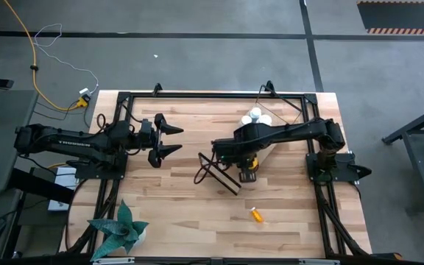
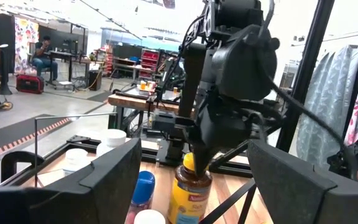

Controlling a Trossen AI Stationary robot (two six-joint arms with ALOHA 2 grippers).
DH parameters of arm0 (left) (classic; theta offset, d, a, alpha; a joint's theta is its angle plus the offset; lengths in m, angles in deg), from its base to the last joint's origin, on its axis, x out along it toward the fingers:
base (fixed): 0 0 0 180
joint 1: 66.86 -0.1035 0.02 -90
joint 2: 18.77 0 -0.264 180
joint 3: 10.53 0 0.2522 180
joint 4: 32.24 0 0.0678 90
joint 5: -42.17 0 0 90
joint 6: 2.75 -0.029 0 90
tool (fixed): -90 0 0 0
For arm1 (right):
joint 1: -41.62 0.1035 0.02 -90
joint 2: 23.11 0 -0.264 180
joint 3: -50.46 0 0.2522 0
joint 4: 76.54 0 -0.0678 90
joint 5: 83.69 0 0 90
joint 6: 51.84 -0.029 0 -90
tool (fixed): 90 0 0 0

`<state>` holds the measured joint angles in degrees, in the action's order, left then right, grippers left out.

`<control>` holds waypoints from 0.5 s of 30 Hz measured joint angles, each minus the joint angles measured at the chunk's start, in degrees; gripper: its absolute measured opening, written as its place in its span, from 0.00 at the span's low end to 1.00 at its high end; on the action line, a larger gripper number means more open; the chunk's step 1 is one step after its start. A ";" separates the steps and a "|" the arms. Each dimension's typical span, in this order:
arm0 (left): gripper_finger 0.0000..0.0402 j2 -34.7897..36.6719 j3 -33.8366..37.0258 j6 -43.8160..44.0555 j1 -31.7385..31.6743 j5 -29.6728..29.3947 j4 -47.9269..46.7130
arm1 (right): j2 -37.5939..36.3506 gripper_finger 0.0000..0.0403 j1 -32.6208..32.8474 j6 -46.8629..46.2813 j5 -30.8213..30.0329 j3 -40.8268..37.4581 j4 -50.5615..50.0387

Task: Pick and place medicine bottles onto shelf by color
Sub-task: Adjust the yellow medicine bottle on the shelf

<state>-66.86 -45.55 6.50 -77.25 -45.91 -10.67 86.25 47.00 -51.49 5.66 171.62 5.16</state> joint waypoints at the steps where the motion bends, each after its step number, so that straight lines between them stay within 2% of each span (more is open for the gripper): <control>1: 0.70 0.00 0.00 0.02 -0.01 0.01 -0.02 | 0.00 0.00 -0.14 0.10 -0.58 0.00 -0.74; 10: 0.70 0.00 0.00 0.00 0.00 -0.01 -0.21 | 0.00 0.00 -1.54 3.36 -6.30 0.00 -1.54; 15: 0.70 0.00 0.00 -0.91 -0.02 -0.01 -1.21 | -2.48 0.00 -1.43 2.84 -6.77 0.21 0.05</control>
<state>-66.86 -45.55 5.60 -77.27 -45.92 -11.88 83.77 45.57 -48.66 -1.11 171.82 5.21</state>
